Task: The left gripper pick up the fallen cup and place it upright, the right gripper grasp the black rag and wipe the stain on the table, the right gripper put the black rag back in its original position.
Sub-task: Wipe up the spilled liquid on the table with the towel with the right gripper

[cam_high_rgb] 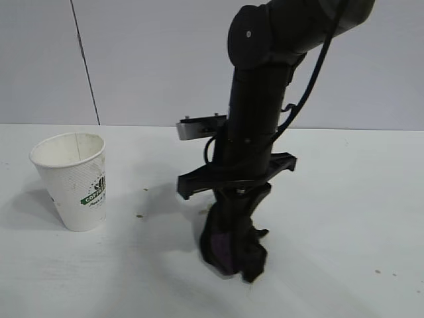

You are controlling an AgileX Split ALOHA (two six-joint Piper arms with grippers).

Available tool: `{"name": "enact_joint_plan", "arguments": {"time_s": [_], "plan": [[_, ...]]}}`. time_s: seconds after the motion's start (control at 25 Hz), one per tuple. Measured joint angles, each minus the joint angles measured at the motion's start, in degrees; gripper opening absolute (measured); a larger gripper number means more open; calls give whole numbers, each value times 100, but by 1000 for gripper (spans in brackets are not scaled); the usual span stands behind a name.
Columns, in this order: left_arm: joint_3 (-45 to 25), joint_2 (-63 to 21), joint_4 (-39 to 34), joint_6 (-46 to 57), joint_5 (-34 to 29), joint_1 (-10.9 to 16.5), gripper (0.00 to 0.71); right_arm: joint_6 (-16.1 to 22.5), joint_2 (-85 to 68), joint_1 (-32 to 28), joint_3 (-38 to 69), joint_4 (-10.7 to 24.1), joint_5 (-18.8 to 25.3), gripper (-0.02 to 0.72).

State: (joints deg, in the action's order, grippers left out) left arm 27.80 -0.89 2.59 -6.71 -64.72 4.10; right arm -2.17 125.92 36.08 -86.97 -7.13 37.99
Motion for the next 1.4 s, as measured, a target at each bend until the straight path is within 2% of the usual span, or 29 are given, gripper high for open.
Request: {"name": "enact_joint_plan", "arguments": {"time_s": [0.16,0.28,0.48,0.6,0.68,0.76,0.8,0.88,0.96,1.04,1.12,1.24,1.32,1.4], "plan": [[0,0,0,0,0,0,354,217,39,-56,-7,110,-217,84],[0,0,0,0,0,0,354,426,47,-250,-24,394,-177,84],[0,0,0,0,0,0,354,688,11,-888,-79,1010,627,84],[0,0,0,0,0,0,354,657,-10,-1244,-105,1105,1325,84],[0,0,0,0,0,0,354,465,-38,-1345,-105,1123,1796,83],[0,0,0,0,0,0,354,149,-49,-1360,-99,979,2257,83],[0,0,0,0,0,0,354,-60,-54,-1360,-79,792,2402,83],[0,0,0,0,0,0,354,-506,-56,-1325,-38,139,2619,83],[0,0,0,0,0,0,354,-994,-56,-1179,-11,-443,2641,83],[0,0,0,0,0,0,354,-1307,-67,-895,-6,-808,2539,83],[0,0,0,0,0,0,354,-1439,-73,-627,-6,-900,2465,83],[0,0,0,0,0,0,354,-1419,-84,-399,-6,-831,2506,83],[0,0,0,0,0,0,354,-1321,-100,-383,-6,-609,2705,83],[0,0,0,0,0,0,354,-1112,-106,-383,0,-142,2936,83]]}}
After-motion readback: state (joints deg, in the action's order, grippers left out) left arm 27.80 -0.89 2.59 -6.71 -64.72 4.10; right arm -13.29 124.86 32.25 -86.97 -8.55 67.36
